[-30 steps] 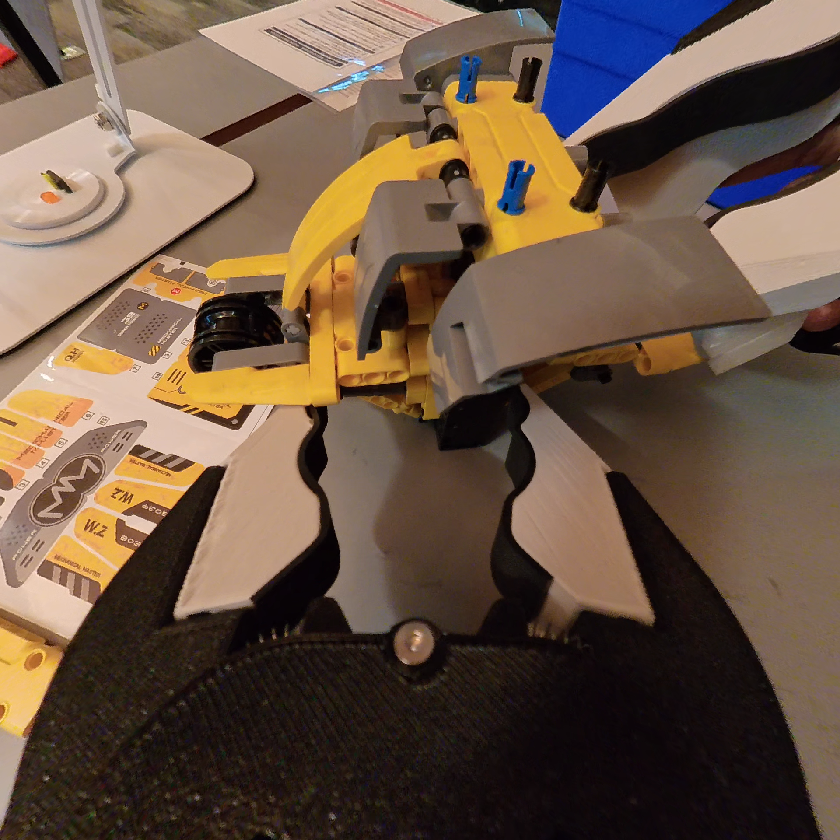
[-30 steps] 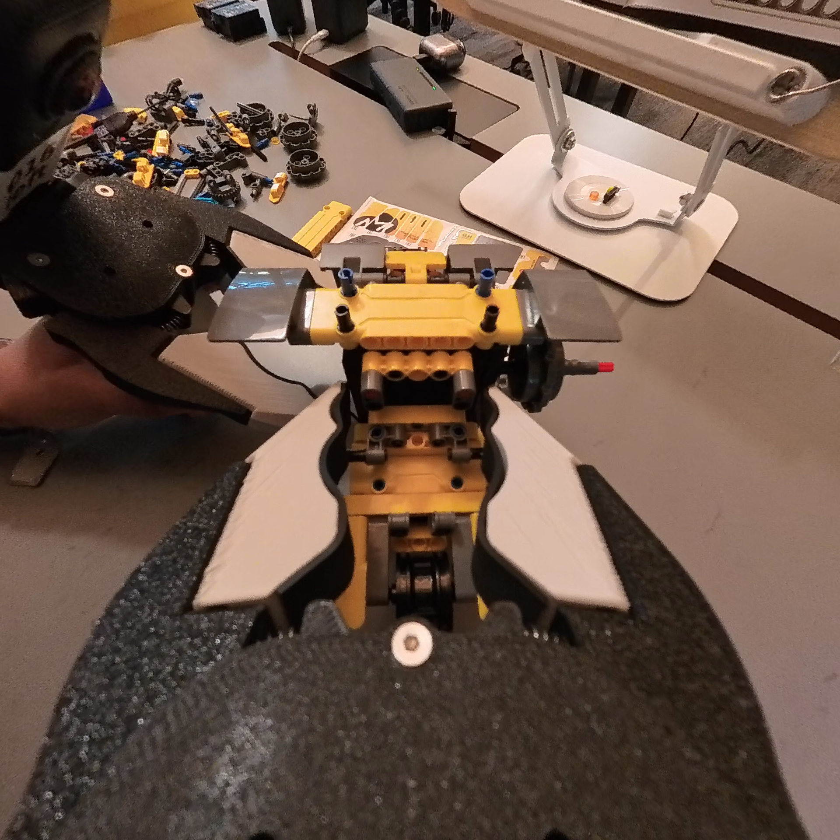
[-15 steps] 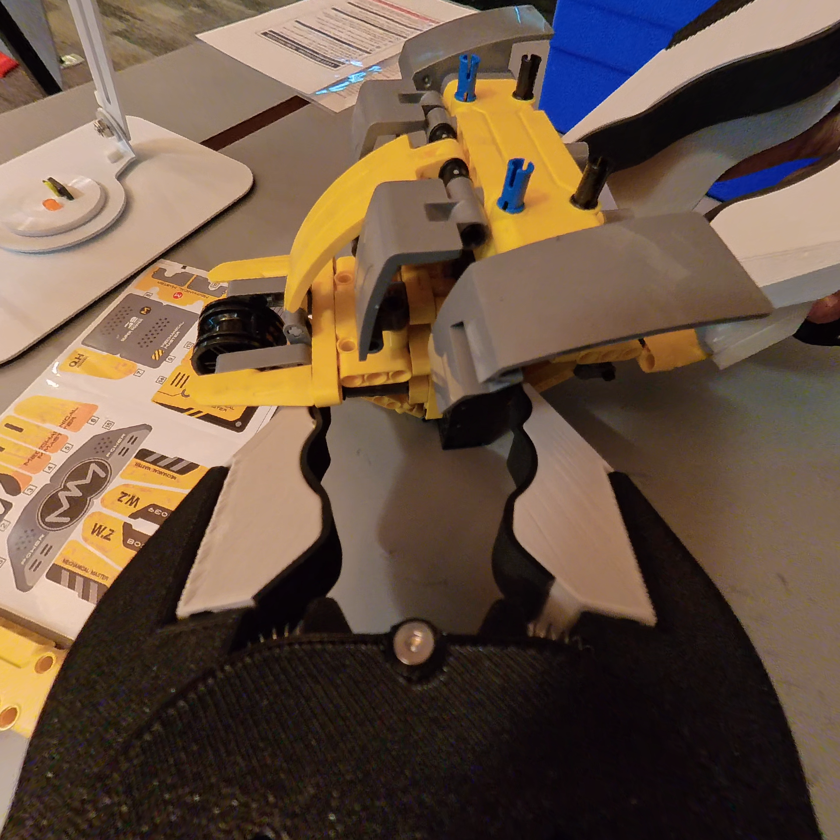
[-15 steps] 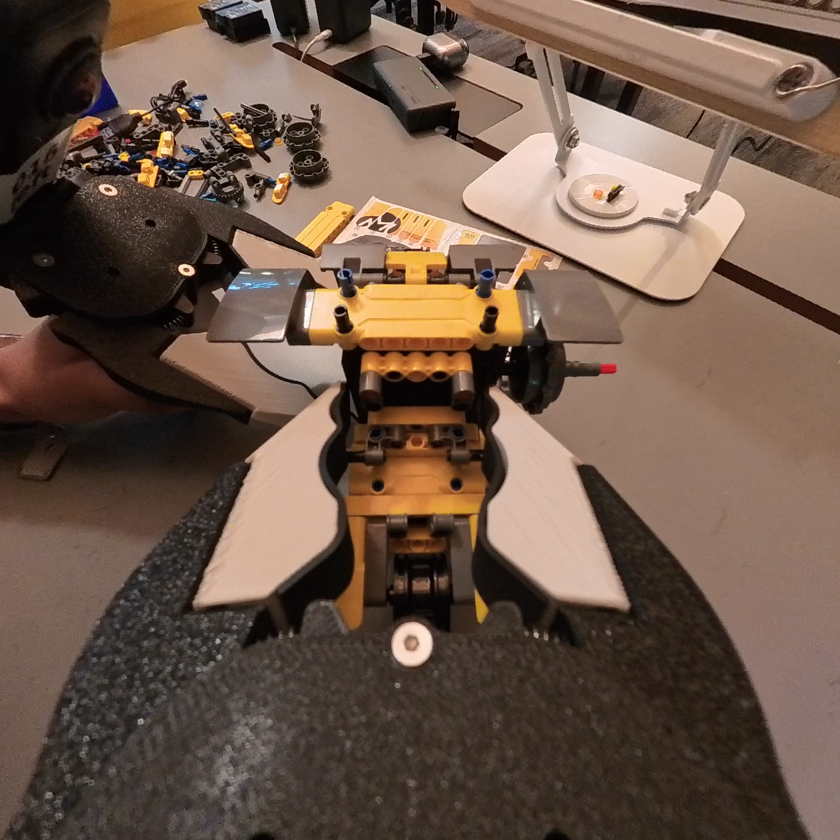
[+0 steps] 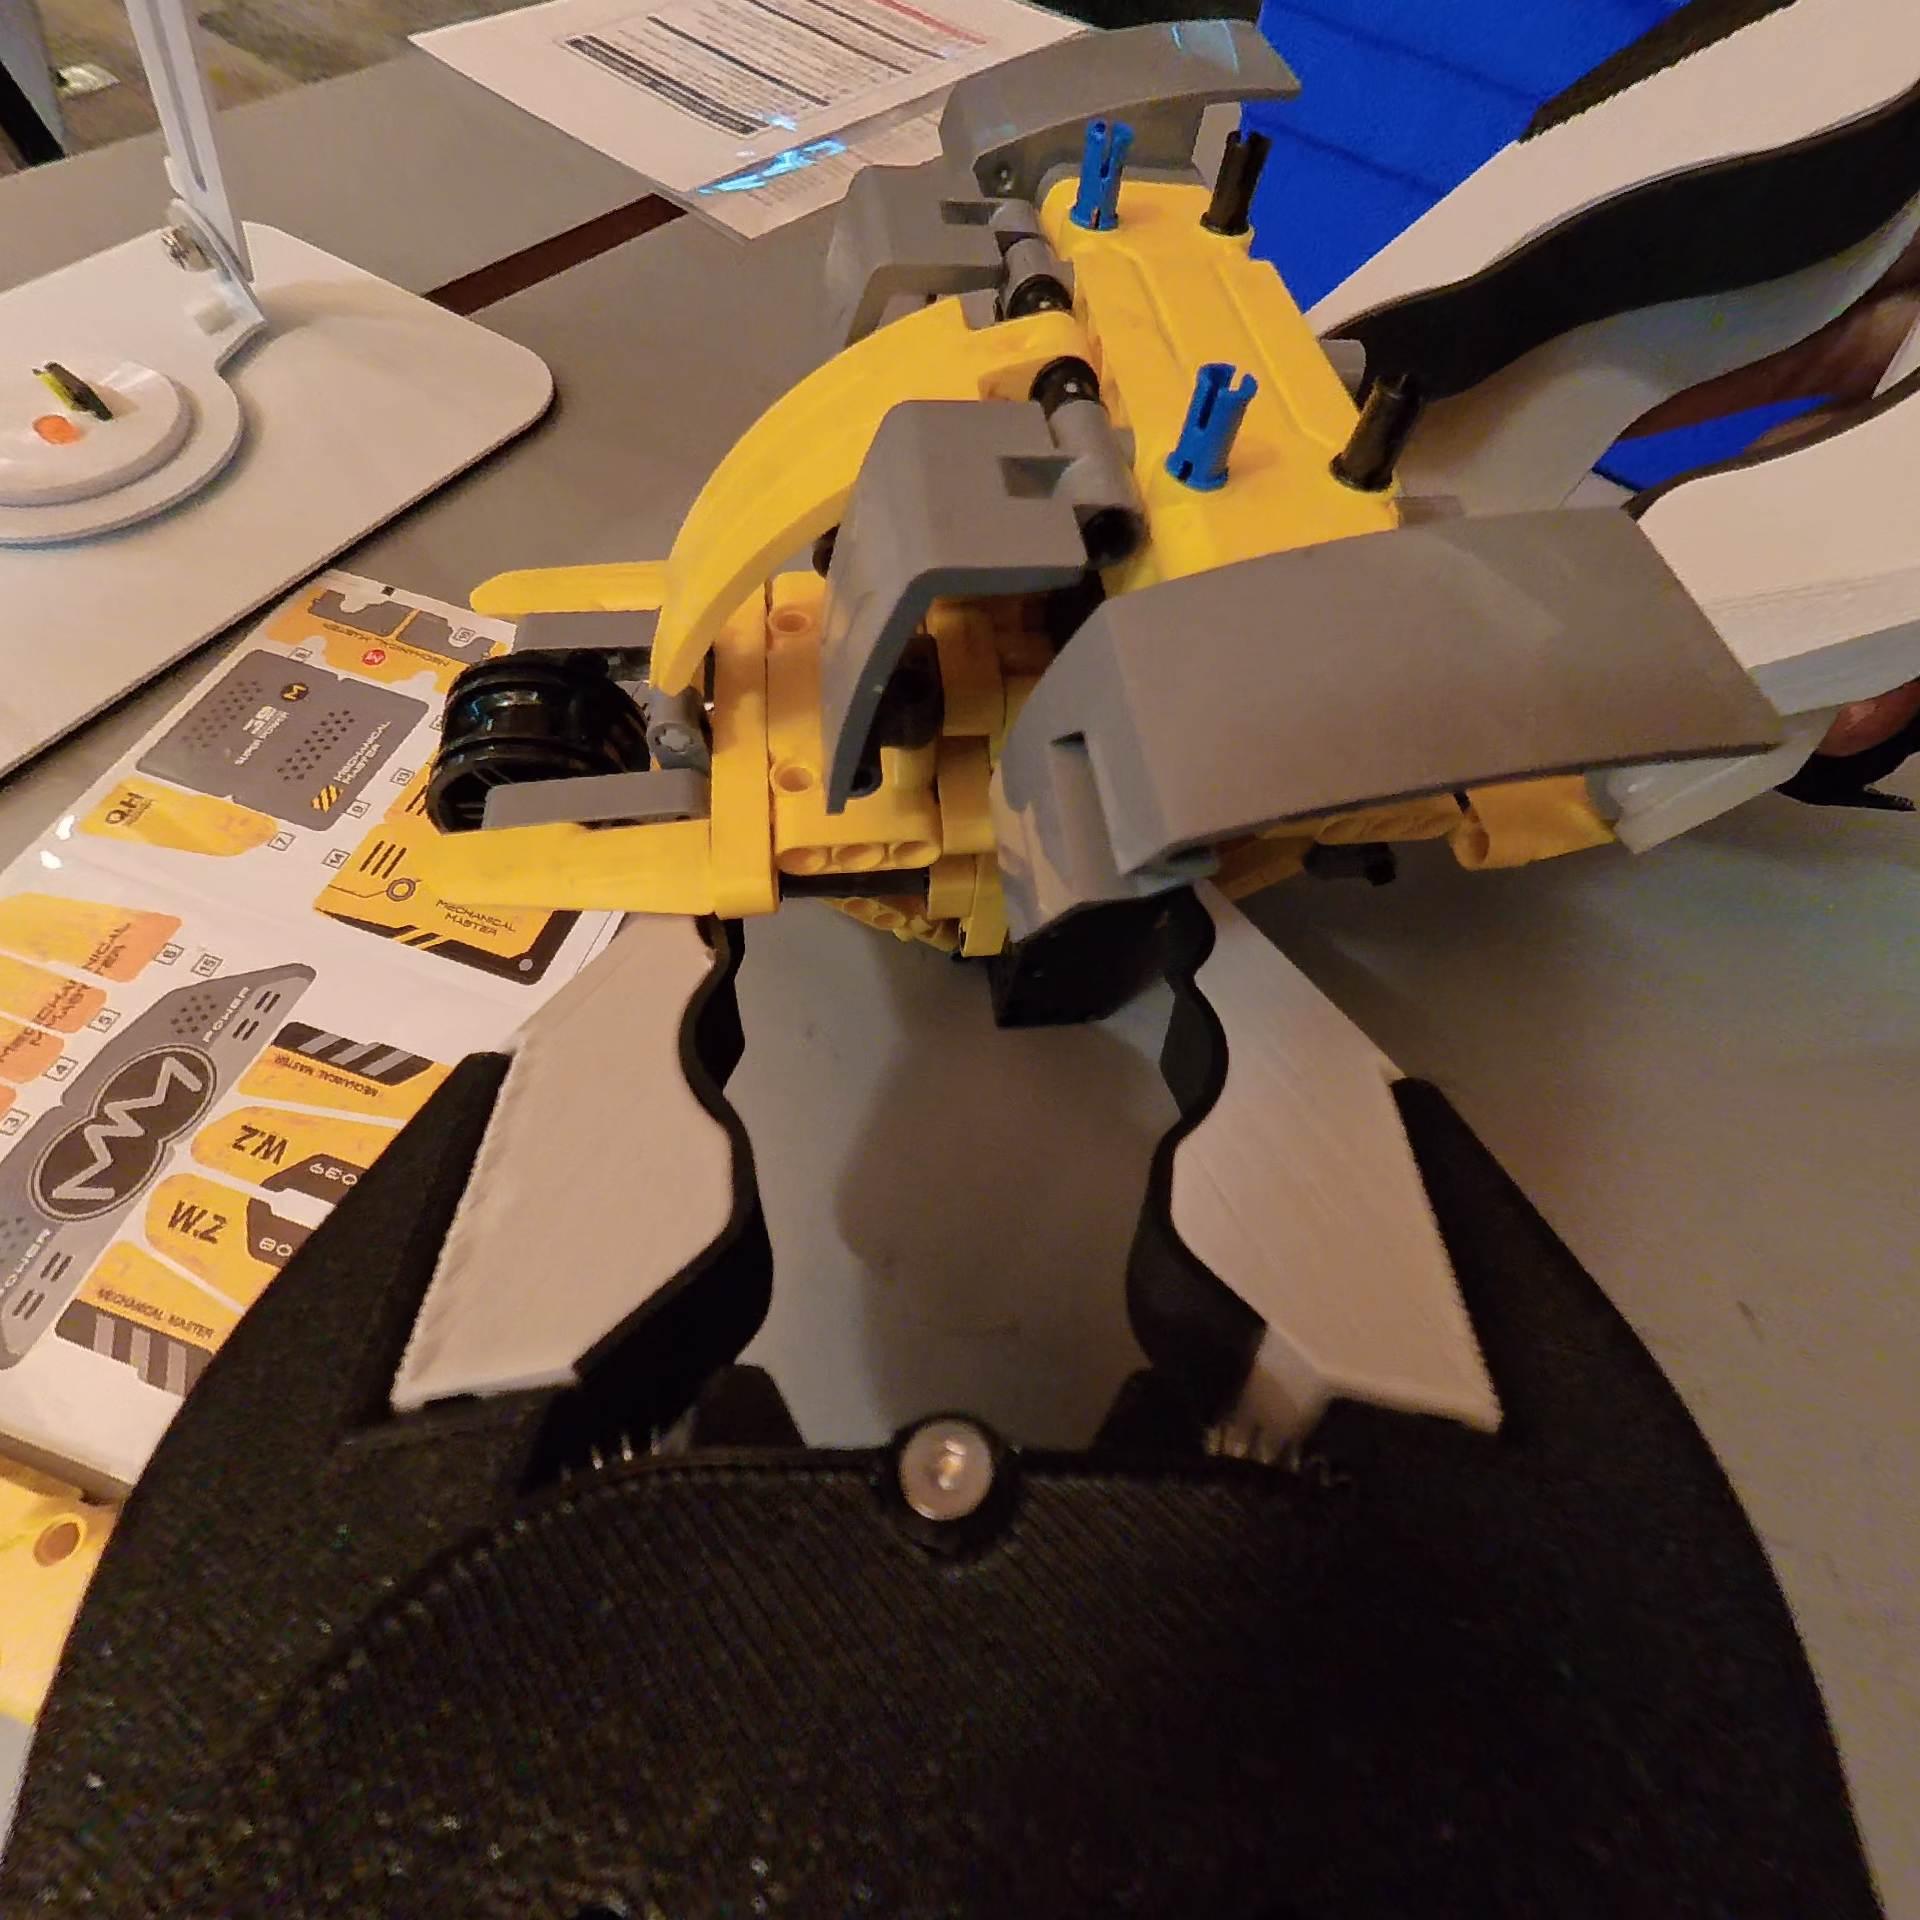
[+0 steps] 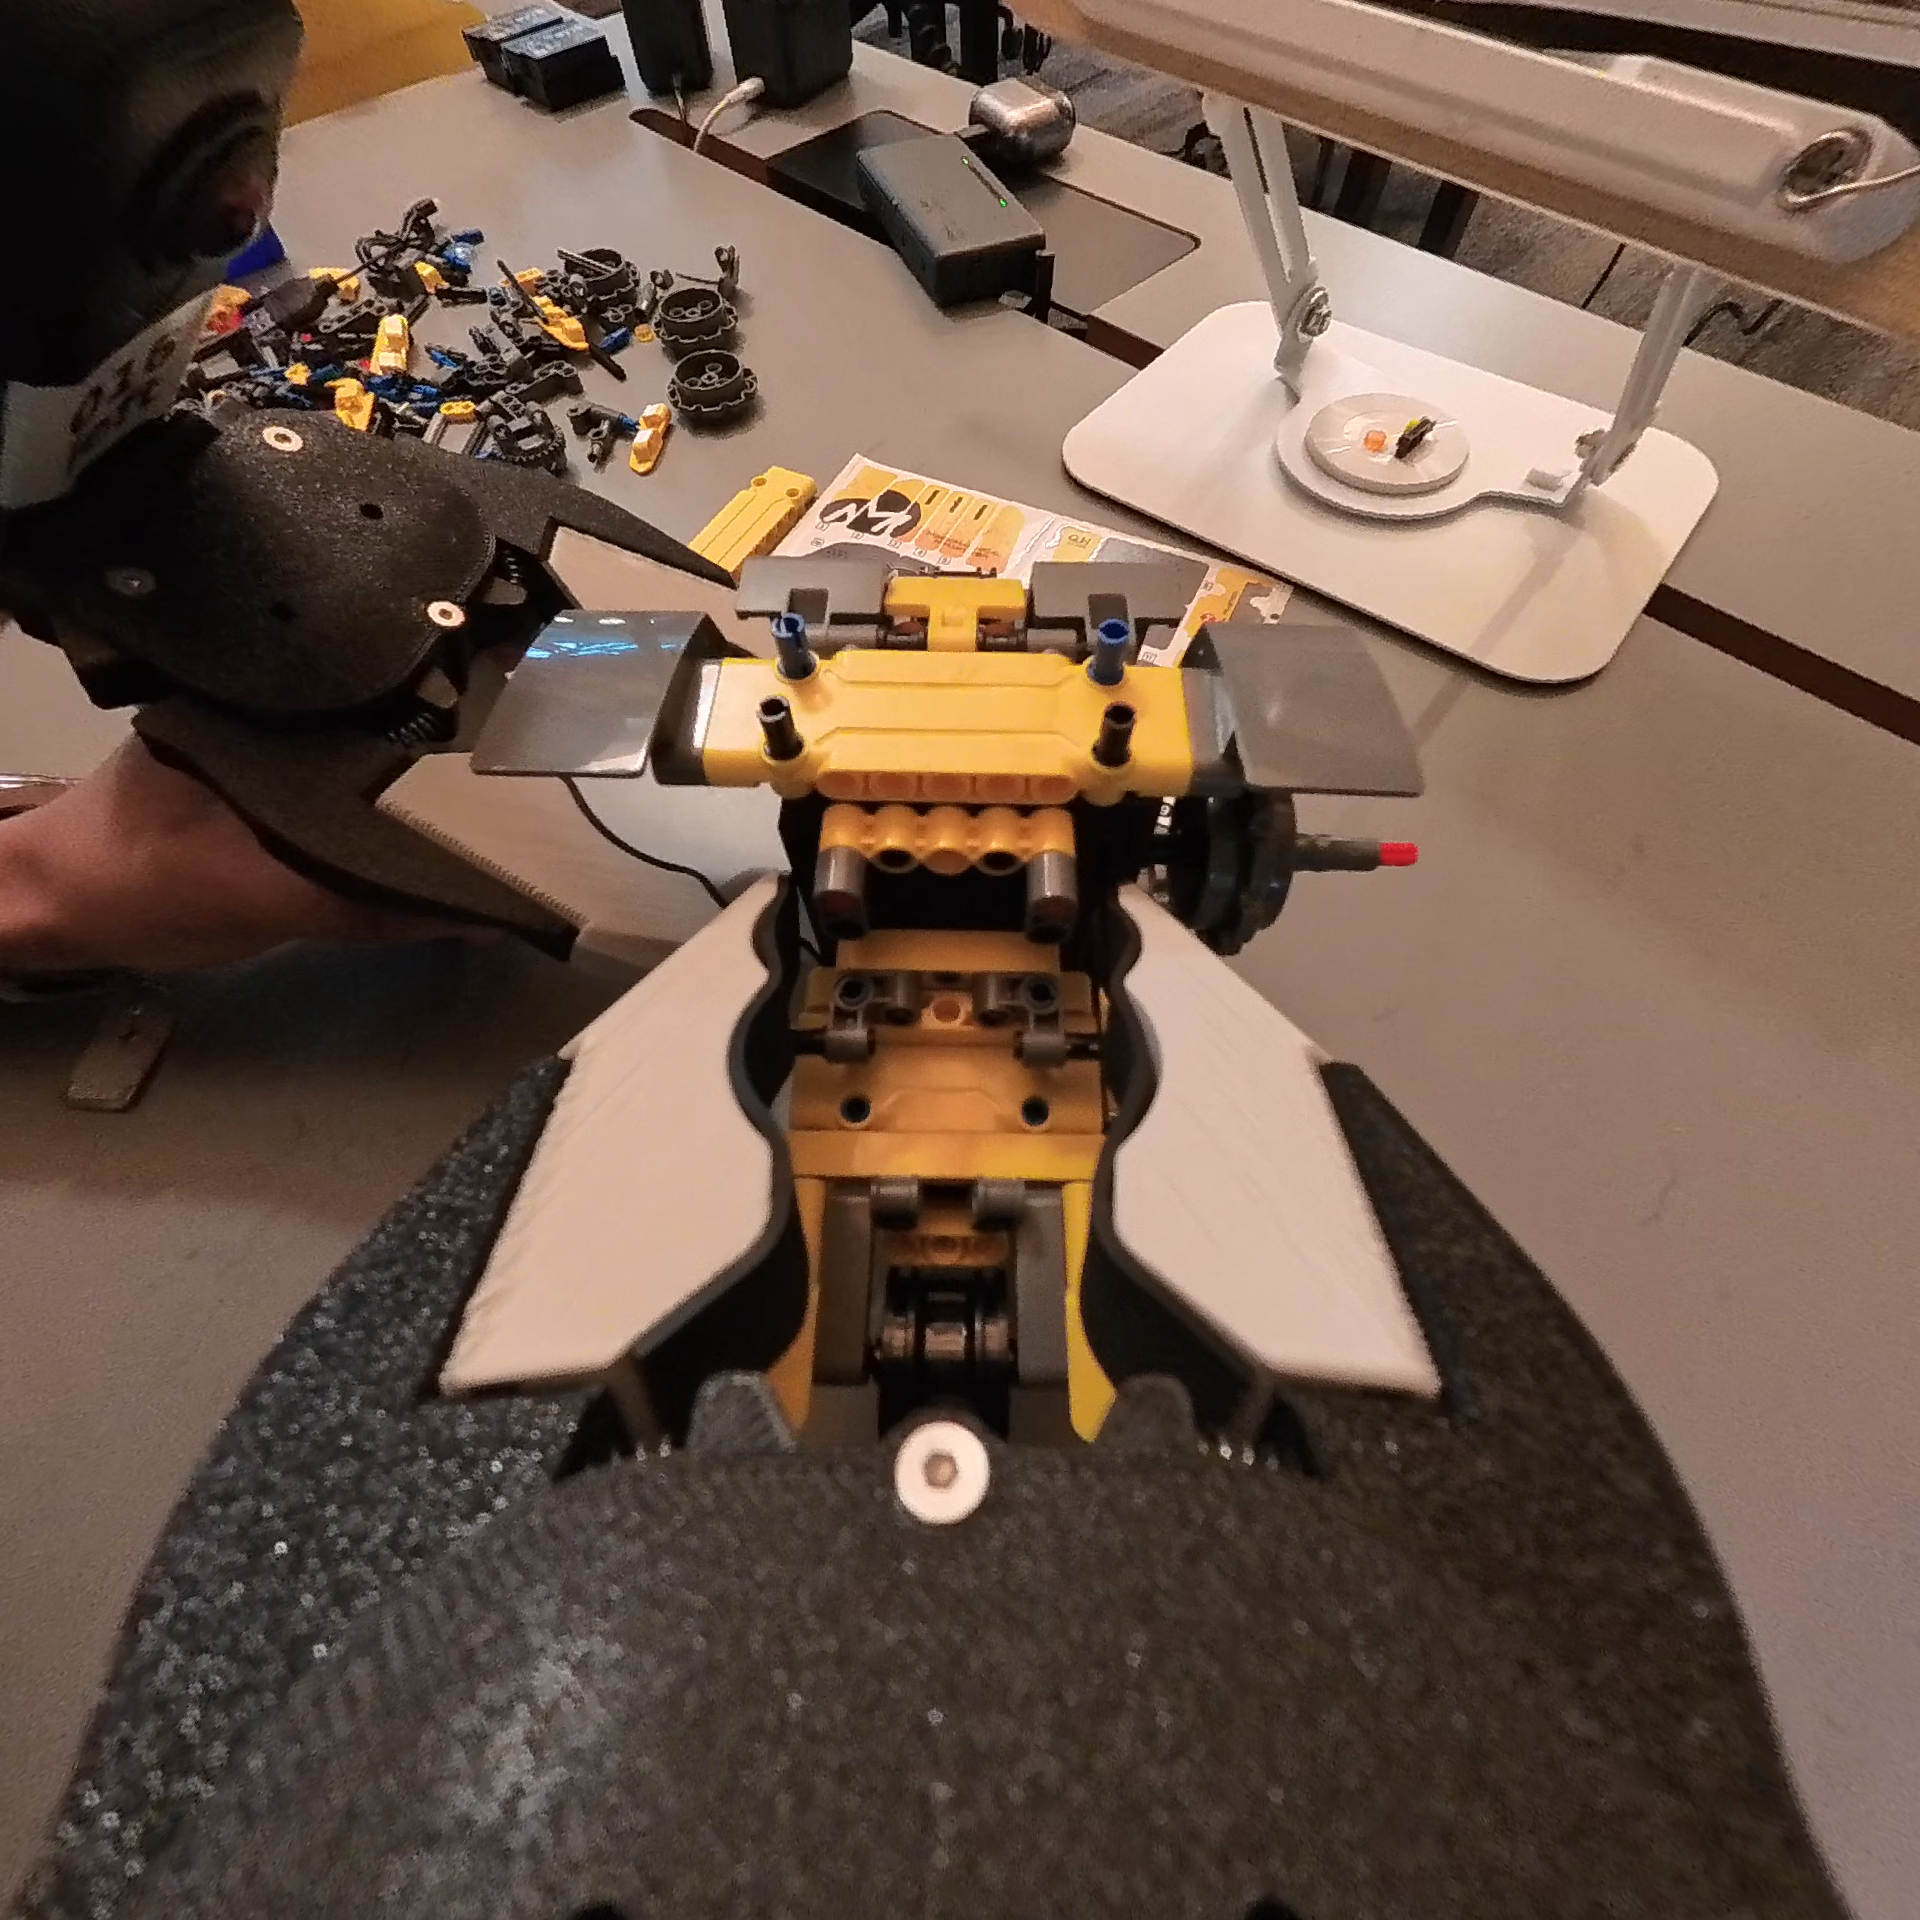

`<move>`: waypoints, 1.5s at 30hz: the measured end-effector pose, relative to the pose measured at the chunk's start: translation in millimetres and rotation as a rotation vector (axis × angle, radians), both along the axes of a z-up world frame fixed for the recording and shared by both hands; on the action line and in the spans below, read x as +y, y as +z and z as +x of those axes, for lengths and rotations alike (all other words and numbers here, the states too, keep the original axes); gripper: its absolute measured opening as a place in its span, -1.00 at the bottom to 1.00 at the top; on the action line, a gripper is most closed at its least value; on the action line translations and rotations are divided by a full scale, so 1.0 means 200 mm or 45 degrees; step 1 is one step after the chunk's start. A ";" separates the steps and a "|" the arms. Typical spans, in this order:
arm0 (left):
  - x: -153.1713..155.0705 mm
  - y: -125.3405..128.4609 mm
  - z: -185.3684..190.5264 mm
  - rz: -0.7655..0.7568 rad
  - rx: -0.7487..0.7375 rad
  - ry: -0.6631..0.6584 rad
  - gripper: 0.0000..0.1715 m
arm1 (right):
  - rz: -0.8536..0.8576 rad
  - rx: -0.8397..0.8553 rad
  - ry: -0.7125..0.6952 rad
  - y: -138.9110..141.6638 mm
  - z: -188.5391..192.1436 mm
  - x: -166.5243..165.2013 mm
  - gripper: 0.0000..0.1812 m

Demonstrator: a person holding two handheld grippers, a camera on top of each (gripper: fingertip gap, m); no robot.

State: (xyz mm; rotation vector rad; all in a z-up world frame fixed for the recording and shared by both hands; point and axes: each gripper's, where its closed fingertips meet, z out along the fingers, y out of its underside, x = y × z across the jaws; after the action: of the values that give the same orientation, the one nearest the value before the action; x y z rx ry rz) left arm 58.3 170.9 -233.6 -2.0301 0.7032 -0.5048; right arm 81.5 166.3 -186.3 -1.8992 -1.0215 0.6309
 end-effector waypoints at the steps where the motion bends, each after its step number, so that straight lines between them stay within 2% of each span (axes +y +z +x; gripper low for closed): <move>1: 0.00 0.00 0.00 0.000 0.000 0.000 -0.05 | 0.000 0.000 0.000 0.00 0.00 0.00 -0.37; 7: 0.01 0.00 -0.01 0.001 -0.003 0.031 0.03 | 0.002 0.000 0.000 0.00 0.00 0.00 -0.37; 16: 0.01 0.01 -0.01 0.003 -0.017 0.022 -0.01 | 0.012 0.024 0.005 0.02 0.00 0.00 -0.37; 25: -0.06 0.04 -0.04 -0.036 -0.129 0.003 0.00 | 0.085 0.314 -0.034 0.18 0.16 -0.07 -0.38; 29: -0.08 0.05 -0.04 -0.030 -0.161 -0.009 -0.03 | 0.140 0.397 -0.023 0.25 0.17 -0.08 -0.41; 35: -0.09 0.10 -0.06 0.017 -0.233 -0.012 -0.10 | 0.334 0.321 -0.033 0.30 0.16 -0.10 -0.47; 40: -0.07 0.11 -0.07 -0.004 -0.270 0.007 -0.08 | 0.321 0.285 -0.055 0.25 0.17 -0.07 -0.49; 45: -0.07 0.10 -0.08 -0.003 -0.267 0.026 -0.02 | 0.275 0.349 -0.042 0.27 0.17 -0.07 -0.48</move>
State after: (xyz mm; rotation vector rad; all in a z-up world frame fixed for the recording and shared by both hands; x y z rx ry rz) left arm 41.7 157.7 -212.9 -1.9497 0.5545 -0.6951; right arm 115.3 152.1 -133.0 -1.5887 -0.8437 0.7100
